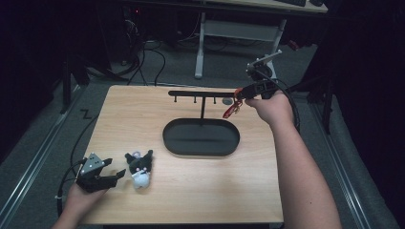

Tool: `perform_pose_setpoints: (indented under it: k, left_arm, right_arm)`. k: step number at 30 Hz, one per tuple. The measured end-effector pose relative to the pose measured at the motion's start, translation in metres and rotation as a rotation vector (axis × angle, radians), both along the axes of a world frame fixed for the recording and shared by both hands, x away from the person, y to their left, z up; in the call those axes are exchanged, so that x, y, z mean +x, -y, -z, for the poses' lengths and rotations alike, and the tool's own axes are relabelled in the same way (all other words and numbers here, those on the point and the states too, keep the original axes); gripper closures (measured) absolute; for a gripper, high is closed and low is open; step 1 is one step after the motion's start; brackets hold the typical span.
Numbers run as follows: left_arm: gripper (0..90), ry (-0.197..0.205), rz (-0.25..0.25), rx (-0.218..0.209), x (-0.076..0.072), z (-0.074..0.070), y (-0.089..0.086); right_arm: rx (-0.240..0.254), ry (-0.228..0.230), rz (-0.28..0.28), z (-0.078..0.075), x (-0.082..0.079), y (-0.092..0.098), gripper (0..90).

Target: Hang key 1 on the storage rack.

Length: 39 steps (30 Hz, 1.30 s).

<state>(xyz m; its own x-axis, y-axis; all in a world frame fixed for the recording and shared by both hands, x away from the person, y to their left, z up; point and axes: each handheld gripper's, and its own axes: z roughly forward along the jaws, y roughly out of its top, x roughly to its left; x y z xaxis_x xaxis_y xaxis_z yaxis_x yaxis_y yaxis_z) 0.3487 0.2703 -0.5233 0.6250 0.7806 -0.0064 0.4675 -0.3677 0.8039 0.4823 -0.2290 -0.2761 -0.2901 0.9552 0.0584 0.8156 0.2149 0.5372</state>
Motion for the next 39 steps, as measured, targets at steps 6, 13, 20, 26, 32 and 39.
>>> perform_pose_setpoints:
  k: [6, 13, 20, 26, 32, 39]
  left_arm:
    - [28.1, 0.004, 0.0, -0.003, -0.001, 0.0, 0.0]
    - [28.1, 0.002, 0.001, -0.001, -0.001, 0.0, 0.0]
    - [28.2, -0.002, 0.001, 0.001, -0.001, 0.0, -0.001]
    - [28.2, 0.001, 0.002, -0.002, -0.001, 0.0, -0.001]
    - [28.2, 0.004, 0.001, -0.002, -0.002, -0.001, -0.001]
    - [28.2, 0.003, -0.002, -0.002, -0.002, 0.0, -0.001]
  right_arm:
    - [-0.017, 0.002, 0.0, 0.002, 0.002, -0.006, 55.3]
    - [-0.03, 0.001, 0.004, 0.007, 0.005, -0.009, 55.3]
    - [-0.026, 0.029, 0.009, 0.003, 0.006, -0.011, 55.3]
    - [-0.034, 0.034, -0.007, 0.001, 0.006, -0.017, 55.3]
    - [-0.053, 0.022, -0.004, 0.011, 0.007, -0.019, 55.3]
    - [-0.051, 0.044, 0.017, 0.012, 0.01, -0.016, 55.3]
